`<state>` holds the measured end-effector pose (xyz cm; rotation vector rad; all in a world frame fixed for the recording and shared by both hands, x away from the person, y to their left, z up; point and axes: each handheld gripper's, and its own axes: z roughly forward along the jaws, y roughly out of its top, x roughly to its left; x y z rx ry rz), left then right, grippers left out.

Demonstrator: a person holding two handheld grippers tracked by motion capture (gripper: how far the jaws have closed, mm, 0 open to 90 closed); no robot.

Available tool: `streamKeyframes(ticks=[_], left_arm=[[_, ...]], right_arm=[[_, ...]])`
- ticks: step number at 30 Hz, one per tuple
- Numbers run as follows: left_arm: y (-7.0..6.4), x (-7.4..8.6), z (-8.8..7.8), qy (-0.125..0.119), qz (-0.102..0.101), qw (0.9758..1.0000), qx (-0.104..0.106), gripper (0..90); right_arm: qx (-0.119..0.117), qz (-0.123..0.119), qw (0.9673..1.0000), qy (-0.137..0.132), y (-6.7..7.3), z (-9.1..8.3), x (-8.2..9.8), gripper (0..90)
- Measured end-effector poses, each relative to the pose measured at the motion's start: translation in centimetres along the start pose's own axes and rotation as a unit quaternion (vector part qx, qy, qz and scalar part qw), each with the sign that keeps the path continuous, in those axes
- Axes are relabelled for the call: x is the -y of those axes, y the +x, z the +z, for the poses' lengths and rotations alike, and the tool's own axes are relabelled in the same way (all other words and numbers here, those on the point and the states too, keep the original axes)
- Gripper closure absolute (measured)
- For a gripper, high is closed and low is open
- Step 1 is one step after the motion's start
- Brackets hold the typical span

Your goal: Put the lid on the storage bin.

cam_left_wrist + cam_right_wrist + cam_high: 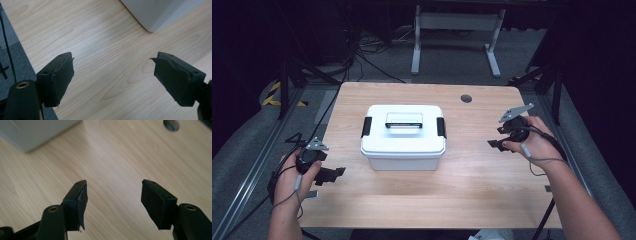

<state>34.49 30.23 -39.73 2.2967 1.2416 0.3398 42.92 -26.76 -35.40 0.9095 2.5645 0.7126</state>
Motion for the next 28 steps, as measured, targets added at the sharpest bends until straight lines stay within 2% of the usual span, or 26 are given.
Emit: streamKeyframes(ticks=[1,5,8,10,13,14,15,16,17,19,20,21,26,27,28], left_arm=[[0.0,0.0,0.2,0.004,0.001,1.0,0.0,16.9],[0.0,0.0,0.6,0.015,0.005,0.9999,0.002,17.1],[0.0,0.0,0.7,0.018,0.005,0.9998,0.007,17.2],[0.0,-0.1,0.8,0.021,0.004,0.9997,0.01,17.2],[0.0,-0.1,0.9,0.021,0.004,0.9997,0.009,17.2],[-0.1,-0.2,0.9,0.023,0.003,0.9997,0.01,17.1],[-0.1,-0.2,0.9,0.023,0.003,0.9997,0.01,17.2],[-0.2,-0.3,0.8,0.024,0.004,0.9996,0.01,17.2],[-0.2,-0.4,0.7,0.023,0.005,0.9997,0.01,17.2],[-0.3,-0.4,0.6,0.019,0.006,0.9997,0.017,17.1],[-0.3,-0.4,0.6,0.019,0.006,0.9996,0.02,17.0],[-0.4,-0.4,0.6,0.019,0.006,0.9996,0.019,17.0],[-0.4,-0.4,0.3,0.018,0.0,0.9995,0.024,17.0],[-0.3,-0.3,0.3,0.022,-0.006,0.9994,0.027,17.0],[-0.3,-0.3,0.3,0.022,-0.006,0.9994,0.027,17.1]], right_arm=[[0.004,0.0,0.9999,0.013,0.0,0.9,0.9,39.7],[-0.01,0.023,0.9996,0.016,0.1,2.7,2.8,39.6],[-0.01,0.031,0.9991,0.025,0.3,3.7,3.9,39.6],[-0.017,0.04,0.9987,0.027,0.6,4.3,4.7,39.6],[-0.03,0.058,0.9978,0.006,1.0,5.0,5.6,40.3],[-0.035,0.065,0.9972,-0.012,1.2,5.2,6.0,41.2],[-0.035,0.065,0.9972,-0.012,1.2,5.2,6.0,41.2],[-0.041,0.093,0.9937,-0.048,1.5,5.7,6.6,43.7],[-0.041,0.093,0.9937,-0.048,1.5,5.7,6.6,43.7],[-0.036,0.062,0.9974,-0.007,1.7,6.2,6.6,44.8],[-0.032,0.078,0.9962,-0.023,1.7,6.2,6.8,44.4],[-0.036,0.082,0.9956,-0.028,1.7,6.1,6.8,44.3],[-0.032,0.081,0.9957,-0.032,1.9,6.0,7.2,44.3],[-0.035,0.092,0.9941,-0.045,1.8,6.1,7.4,44.4],[-0.035,0.092,0.9941,-0.045,1.8,6.1,7.4,44.4]])
